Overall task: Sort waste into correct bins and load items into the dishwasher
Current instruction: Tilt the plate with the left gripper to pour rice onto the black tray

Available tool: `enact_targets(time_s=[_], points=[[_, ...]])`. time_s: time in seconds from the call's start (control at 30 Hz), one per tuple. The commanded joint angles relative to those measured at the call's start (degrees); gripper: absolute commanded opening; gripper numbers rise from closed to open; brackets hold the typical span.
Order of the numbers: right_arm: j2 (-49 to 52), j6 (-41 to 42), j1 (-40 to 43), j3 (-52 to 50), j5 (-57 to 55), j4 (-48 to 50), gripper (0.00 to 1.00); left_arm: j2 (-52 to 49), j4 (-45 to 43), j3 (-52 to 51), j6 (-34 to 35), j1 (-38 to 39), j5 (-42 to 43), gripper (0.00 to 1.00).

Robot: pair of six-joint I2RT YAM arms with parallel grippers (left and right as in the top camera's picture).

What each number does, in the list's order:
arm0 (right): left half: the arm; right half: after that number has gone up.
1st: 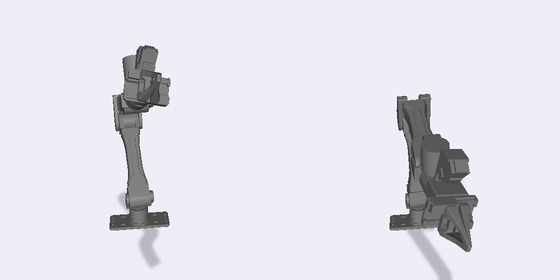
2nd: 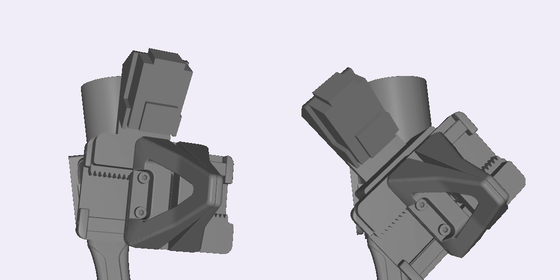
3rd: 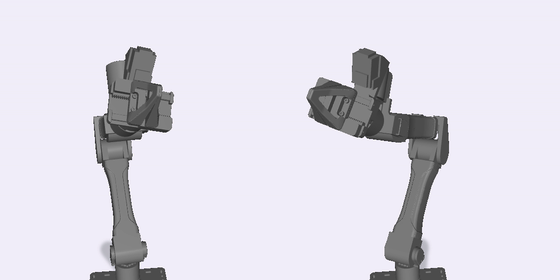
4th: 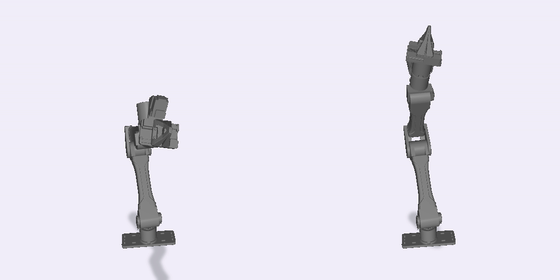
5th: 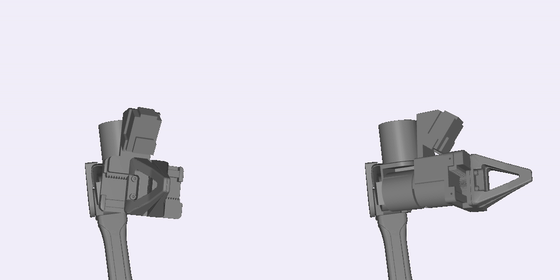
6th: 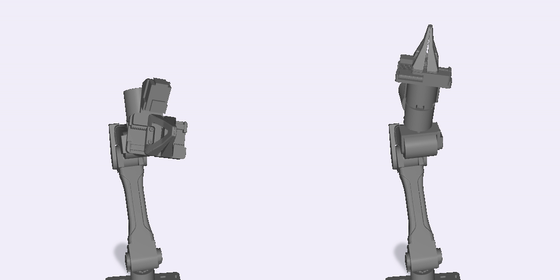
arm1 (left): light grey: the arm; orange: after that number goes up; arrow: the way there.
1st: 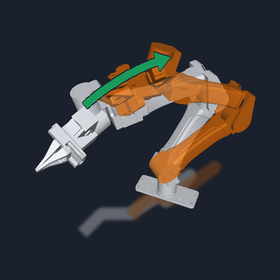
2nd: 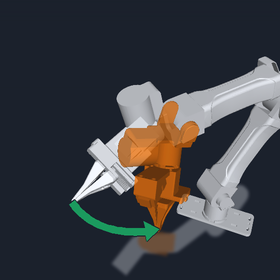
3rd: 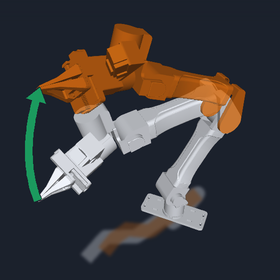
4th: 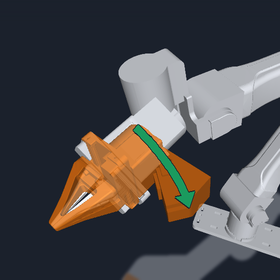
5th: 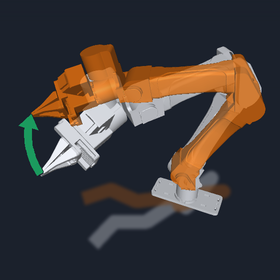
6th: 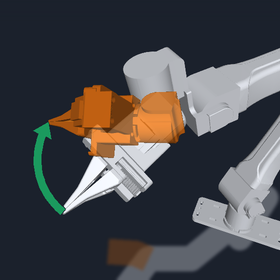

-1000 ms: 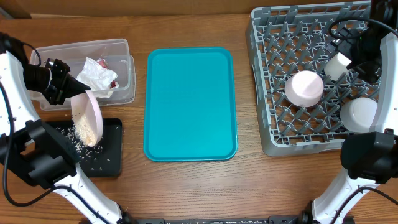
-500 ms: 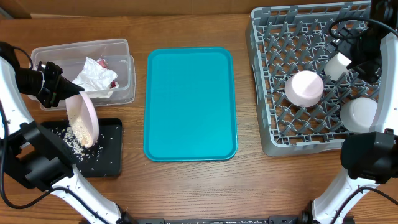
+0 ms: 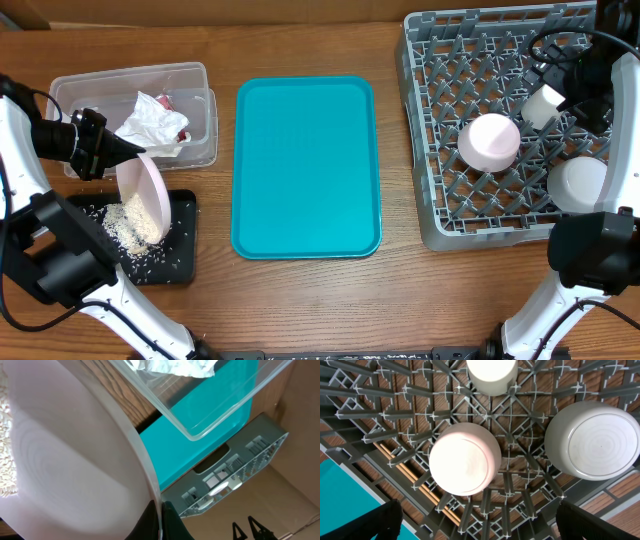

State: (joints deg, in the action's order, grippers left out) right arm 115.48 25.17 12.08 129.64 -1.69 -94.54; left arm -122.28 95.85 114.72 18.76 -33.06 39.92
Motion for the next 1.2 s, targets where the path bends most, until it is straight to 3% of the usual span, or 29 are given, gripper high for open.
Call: enact_targets(time_s=[0.0,0.93,1.17], points=[[-0.9,0.2,0.1,1.7,-0.2,0.2,1.00,1.7,-0.2,-0.2,-2.0,-1.2,1.9,0.04],[-0.9,0.2,0.1,1.7,-0.2,0.2,1.00,1.6,-0.3,-0.2,-3.5,-6.2,3.7,0.04],[-0.9,0.2,0.1,1.7,-0.2,0.2,1.00,1.6,0.5,-0.2,-6.0,-6.3,8.6,0.04]])
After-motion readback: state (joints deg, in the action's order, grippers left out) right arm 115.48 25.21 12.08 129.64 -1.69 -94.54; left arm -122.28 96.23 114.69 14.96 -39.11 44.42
